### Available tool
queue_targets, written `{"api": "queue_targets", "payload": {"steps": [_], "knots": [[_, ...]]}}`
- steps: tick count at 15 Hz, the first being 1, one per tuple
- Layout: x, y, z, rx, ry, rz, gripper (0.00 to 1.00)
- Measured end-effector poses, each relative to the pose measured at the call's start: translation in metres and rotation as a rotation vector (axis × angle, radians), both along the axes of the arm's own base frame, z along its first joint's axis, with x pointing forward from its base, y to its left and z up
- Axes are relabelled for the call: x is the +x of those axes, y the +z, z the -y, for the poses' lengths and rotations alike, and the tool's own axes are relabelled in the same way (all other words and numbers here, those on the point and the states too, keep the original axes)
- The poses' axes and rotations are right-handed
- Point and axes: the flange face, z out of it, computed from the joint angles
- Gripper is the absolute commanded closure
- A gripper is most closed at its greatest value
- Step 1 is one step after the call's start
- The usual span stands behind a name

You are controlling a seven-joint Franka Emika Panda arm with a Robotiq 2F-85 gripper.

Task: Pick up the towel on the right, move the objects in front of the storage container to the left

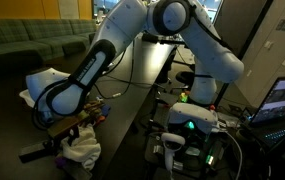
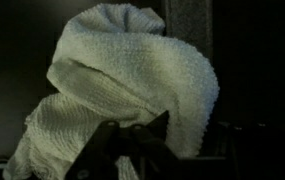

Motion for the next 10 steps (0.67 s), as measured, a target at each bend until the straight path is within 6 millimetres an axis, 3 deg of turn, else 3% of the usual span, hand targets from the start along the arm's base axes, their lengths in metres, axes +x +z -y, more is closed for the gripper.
{"api": "queue_targets", "payload": {"steps": [3, 5, 7, 10], "knots": [[0.006, 0.017, -0.005, 0.026, 0.024, 0.026, 0.96], [0.01, 0.033, 0.003, 0.07, 0.084, 0.029, 0.96], [0.011, 0.051, 0.02, 0.136, 0.154, 0.017, 0.96], [0.006, 0.08, 0.065, 0.218, 0.233, -0.009, 0.96]]}}
